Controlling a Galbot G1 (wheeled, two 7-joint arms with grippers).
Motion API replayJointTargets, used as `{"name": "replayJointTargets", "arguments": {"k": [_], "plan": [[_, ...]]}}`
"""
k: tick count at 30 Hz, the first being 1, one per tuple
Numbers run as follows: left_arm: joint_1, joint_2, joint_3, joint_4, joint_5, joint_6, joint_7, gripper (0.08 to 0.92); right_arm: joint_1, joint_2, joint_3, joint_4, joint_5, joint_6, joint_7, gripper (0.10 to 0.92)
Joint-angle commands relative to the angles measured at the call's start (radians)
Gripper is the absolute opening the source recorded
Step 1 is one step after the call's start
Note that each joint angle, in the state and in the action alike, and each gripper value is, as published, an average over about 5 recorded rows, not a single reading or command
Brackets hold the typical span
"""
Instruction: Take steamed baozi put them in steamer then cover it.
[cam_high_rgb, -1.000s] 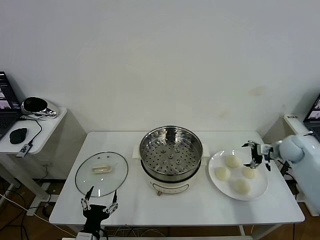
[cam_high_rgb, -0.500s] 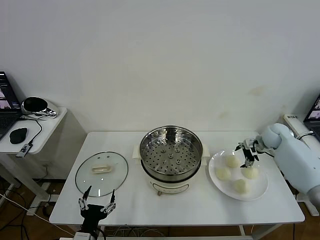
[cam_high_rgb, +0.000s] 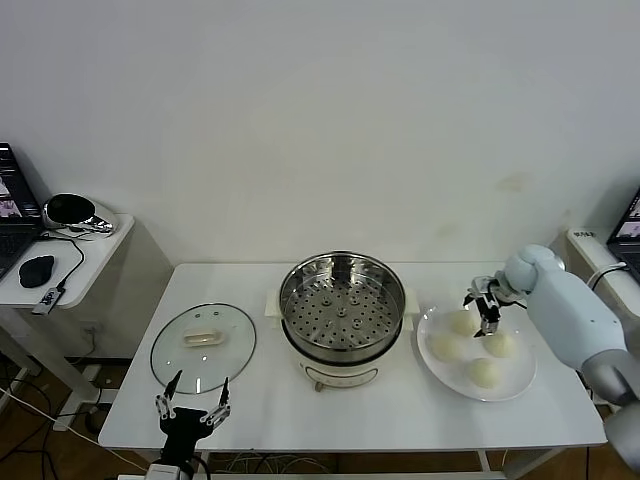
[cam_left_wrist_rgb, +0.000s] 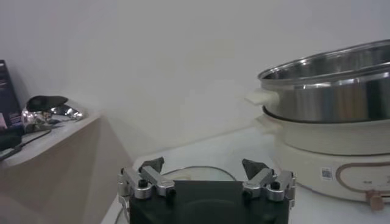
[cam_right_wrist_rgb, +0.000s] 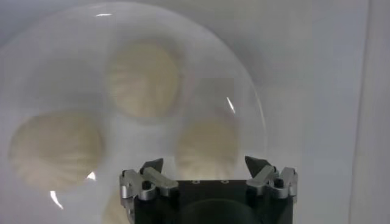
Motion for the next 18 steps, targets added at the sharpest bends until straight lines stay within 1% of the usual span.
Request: {"name": "replayJointTargets", "arguments": {"k": [1,8,11,14,18], "plan": [[0.000,-0.002,0.001,0.003,0.003,-0.005,0.000,0.823,0.015,0.038,-0.005,-0.065,-0.022,0.005,0.004,0.704],[0.002,-0.005,0.001,0.002,0.005,-0.011,0.000,0.823,0.018,0.043,-0.001,-0.071,-0.029,0.009,0.015,0.597],[0.003,-0.005,0.001,0.000,0.005,-0.012,0.000,0.823,0.021,0.035,-0.009,-0.057,-0.028,0.010,0.013,0.574],[0.004,-0.003,0.000,-0.003,0.004,-0.012,0.000,0.823,0.031,0.009,-0.032,-0.013,-0.004,0.007,0.005,0.562],[0.003,0.002,-0.001,-0.004,0.000,-0.010,0.000,0.823,0.077,-0.070,-0.112,0.112,0.093,-0.011,-0.015,0.554]]}}
